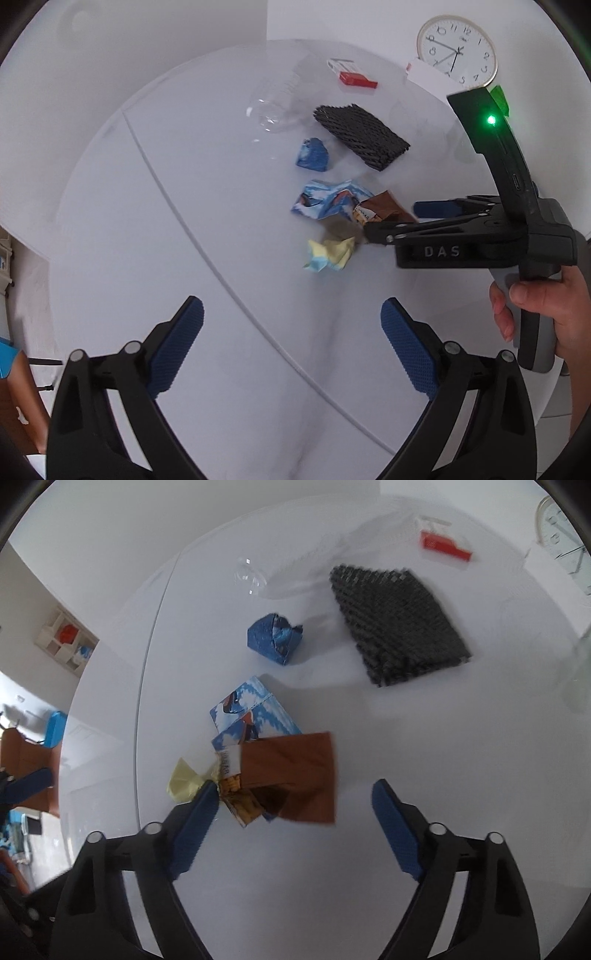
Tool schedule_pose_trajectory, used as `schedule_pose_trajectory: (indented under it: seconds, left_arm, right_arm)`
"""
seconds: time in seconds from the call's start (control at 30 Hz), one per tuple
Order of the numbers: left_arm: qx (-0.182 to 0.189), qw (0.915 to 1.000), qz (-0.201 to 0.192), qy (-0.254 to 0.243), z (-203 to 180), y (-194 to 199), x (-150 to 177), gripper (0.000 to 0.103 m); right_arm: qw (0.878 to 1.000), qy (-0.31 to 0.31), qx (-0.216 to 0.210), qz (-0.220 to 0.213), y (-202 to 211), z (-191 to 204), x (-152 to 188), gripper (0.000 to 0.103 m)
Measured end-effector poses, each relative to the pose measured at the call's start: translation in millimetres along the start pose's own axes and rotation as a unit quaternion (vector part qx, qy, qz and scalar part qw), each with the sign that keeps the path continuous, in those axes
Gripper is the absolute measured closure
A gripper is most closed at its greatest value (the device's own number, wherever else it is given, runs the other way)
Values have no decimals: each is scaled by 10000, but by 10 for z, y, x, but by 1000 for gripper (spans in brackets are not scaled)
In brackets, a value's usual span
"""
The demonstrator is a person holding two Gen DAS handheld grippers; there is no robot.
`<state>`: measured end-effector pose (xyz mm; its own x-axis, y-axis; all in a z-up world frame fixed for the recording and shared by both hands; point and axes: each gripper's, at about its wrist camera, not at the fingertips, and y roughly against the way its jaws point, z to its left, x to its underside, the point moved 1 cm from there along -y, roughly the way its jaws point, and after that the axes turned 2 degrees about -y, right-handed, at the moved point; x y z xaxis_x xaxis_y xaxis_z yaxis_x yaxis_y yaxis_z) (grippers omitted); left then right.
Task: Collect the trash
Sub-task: 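Grasp the yellow paper with the left tool while the right tool grasps the brown wrapper, then carry both items over the wastebasket and open both tools to drop them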
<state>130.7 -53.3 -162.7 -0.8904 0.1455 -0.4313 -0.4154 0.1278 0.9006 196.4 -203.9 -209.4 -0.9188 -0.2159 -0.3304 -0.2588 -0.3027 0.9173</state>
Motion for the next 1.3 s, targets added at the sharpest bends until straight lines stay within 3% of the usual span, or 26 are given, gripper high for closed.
schedule_pose_trajectory:
  seconds: [0.17,0.5,0.63,0.77,1.07,1.3]
  left_arm:
    - [-6,9999,169,5,-73,-258,-122,18]
    - [47,9990,441,41,-131,-671,-261,43]
    - [135,9984,539,127,-149,-787,-277,61]
    - [159,9983,521,193,-165,-808,-275,71]
    - [283,9986,359,270,-98,-593,-209,73]
    - [320,9980,-39,536,262,59,104,73]
  right_arm:
    - [9993,23,-327,167,-105,-52,-14,45]
    - [9986,-239,-472,45,54,-265,85,46]
    - [9982,-347,-484,48,48,-322,99,46]
    - [9979,-426,-485,68,23,-398,131,46]
    - [9985,-364,-415,-35,111,-368,148,48]
    - [9987,-164,-425,-229,426,12,218,48]
